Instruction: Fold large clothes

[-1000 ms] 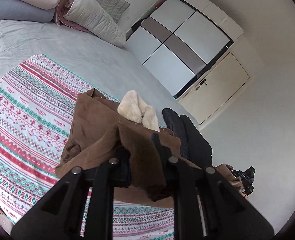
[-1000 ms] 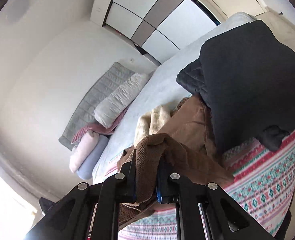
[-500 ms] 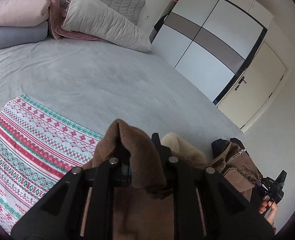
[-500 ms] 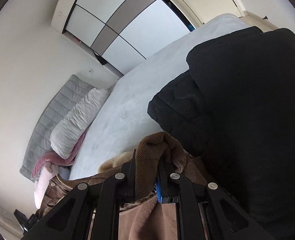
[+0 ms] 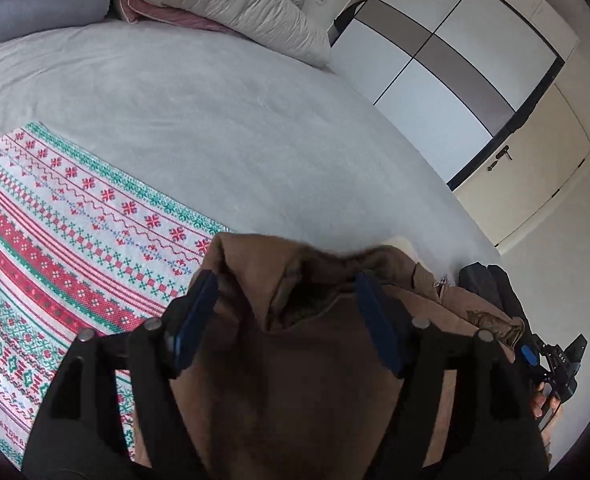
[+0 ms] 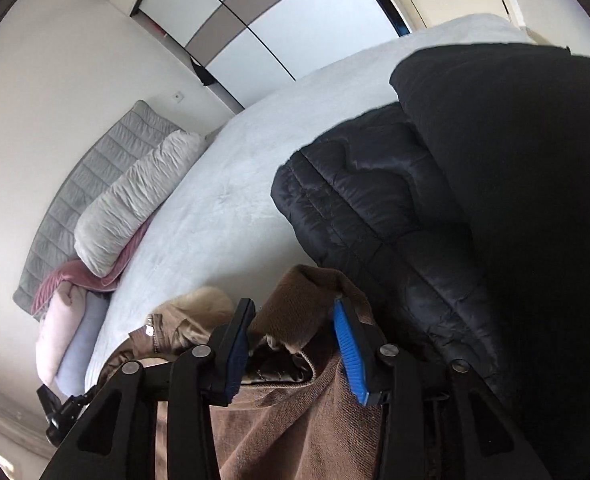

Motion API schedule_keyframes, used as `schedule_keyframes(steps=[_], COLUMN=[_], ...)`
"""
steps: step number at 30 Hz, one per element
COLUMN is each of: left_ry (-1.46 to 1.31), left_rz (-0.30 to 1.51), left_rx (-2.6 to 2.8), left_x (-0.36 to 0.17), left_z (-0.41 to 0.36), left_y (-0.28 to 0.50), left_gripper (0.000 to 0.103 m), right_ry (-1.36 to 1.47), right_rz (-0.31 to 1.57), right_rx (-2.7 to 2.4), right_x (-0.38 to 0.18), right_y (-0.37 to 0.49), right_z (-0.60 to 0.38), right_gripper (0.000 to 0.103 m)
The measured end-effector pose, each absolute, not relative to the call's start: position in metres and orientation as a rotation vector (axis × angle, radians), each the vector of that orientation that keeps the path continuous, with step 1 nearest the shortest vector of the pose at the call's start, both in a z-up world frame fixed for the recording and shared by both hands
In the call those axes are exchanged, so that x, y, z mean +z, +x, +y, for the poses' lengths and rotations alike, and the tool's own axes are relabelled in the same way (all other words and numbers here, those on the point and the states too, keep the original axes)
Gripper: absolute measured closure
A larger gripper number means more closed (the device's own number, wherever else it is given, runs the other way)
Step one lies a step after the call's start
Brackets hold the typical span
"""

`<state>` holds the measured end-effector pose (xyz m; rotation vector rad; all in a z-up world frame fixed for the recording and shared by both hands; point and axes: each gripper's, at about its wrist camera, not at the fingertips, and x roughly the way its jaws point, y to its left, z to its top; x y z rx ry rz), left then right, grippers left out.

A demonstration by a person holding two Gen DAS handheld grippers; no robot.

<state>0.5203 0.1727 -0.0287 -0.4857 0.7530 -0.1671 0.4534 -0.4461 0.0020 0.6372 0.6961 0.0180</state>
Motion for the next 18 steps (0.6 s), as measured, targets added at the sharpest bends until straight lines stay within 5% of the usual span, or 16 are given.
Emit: schedule_keyframes(steps=[4, 13, 15, 16, 17, 18], left_ry=[-0.308, -0.027, 0.031, 0.059, 0.089, 0.087], left_rz=[0.683, 0.979, 0.957, 0.929, 0.907, 0.887], left_rx=[-0.211, -0.161, -0.151, -0.138, -0.103, -0.107], left_x=[-0.007, -0.099, -0.105, -0.101, -0.096, -0.091], left_z=[0.157, 0.084, 0.072, 0.068, 0.067, 0.066], left_y=[0.502, 0.568, 0.564, 0.560, 0.555, 0.550], left_gripper=[0.013, 0.018, 0.043, 0.058, 0.085, 0.097], right_ry=[0.528, 0.100, 0.122, 0.130, 0.143, 0.138], right_rz=[0.643, 0.933, 0.945, 0.949, 0.949, 0.936], right_rx=[0.041, 0.060, 0.043, 0.044, 0.060, 0.064], right_x=[0.031, -0.044, -0.063, -0.071, -0.077, -0.079], right_y=[0.436, 0.493, 0.504, 0.508, 0.510, 0.509], right_z=[-0.437, -0.318, -0.314, -0.314, -0.313, -0.310], right_gripper=[0.037, 0.037, 0.046, 0.072, 0.080, 0.092])
